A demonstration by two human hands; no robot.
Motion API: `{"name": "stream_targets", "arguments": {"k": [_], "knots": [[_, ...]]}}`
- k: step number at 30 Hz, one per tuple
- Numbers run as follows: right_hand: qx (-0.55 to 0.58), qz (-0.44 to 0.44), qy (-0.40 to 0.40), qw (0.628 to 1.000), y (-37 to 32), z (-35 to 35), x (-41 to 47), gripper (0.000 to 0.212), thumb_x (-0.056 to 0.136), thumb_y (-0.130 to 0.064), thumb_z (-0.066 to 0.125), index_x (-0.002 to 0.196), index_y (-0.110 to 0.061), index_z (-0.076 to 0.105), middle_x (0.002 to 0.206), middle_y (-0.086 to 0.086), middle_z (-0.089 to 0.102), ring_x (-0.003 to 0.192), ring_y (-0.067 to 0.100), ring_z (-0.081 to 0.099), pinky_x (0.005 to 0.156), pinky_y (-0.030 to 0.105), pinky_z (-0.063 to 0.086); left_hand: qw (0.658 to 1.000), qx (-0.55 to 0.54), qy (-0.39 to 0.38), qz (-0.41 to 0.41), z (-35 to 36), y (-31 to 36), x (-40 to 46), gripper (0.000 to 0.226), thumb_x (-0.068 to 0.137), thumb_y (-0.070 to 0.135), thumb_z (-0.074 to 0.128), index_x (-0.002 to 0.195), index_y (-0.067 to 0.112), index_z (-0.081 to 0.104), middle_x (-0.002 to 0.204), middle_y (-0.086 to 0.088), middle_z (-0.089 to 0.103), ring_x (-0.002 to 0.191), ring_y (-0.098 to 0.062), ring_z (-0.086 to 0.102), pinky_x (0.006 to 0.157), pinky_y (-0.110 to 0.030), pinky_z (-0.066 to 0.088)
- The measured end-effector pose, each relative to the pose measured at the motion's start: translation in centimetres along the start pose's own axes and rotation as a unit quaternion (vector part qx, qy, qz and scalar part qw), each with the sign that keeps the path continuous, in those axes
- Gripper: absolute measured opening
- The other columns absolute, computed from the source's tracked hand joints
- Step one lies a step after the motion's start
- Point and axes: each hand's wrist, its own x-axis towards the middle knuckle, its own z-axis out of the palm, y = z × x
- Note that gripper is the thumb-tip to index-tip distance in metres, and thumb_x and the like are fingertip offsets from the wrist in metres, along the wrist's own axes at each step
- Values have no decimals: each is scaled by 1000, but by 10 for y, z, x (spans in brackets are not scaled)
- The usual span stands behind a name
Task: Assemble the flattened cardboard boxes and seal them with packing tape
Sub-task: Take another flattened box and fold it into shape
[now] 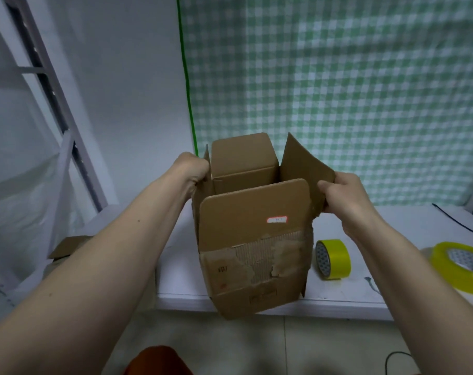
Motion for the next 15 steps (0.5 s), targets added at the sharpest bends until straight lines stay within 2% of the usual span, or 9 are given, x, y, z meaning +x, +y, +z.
{"name": "stream_targets", "arguments": {"k": [2,4,5,7,8,9,12,15], "knots": [[14,-1,15,1000,1,-2,-1,28,90,-4,44,108,16,51,94,34,62,83,48,61,80,67,47,1000,14,6,-4,-3,8,4,18,83,-12,40,71,-1,49,67,-14,47,53,-25,46,32,-16,32],[26,-5,27,999,2,-2,0,29,89,-5,45,109,16,50,108,37,57,95,51,58,78,66,48,1000,0,12,7,-6,15,10,19,85,-11,41,70,-1,49,67,-15,49,51,-25,47,29,-13,30],[25,-9,30,999,4,-1,0,30,89,-8,45,108,14,51,108,36,57,93,51,59,78,66,48,1000,-14,11,18,-6,16,13,16,85,-10,41,78,-4,55,72,-17,54,53,-25,50,33,-16,37],[10,-25,30,999,11,4,-1,28,89,-13,45,102,10,54,102,35,59,83,48,61,77,65,49,999,-38,5,34,-3,12,16,28,86,-10,41,101,-5,64,86,-21,63,60,-27,56,55,-29,54],[3,-31,32,999,16,7,-2,26,91,-15,45,100,7,55,99,33,60,83,47,61,76,65,50,998,-38,-2,40,0,7,15,33,86,-11,40,106,-3,65,88,-20,65,62,-27,58,64,-35,57],[0,-34,39,999,22,10,-3,26,91,-18,44,98,5,56,97,32,61,84,47,61,73,64,50,998,-34,-11,43,2,1,15,35,86,-12,40,106,2,65,85,-17,66,63,-27,60,65,-35,58],[9,-38,67,997,31,17,-4,28,80,-23,45,91,0,56,88,27,61,82,46,59,69,63,52,995,-81,-37,32,1,-8,15,43,84,-16,39,103,11,65,77,-13,65,63,-27,63,49,-27,55],[-12,-32,55,998,31,23,2,12,84,-16,51,83,-8,60,79,15,64,76,36,62,74,55,55,993,-107,-42,24,-3,-9,19,43,84,-16,40,105,12,64,82,-14,66,70,-29,65,57,-30,58]]}}
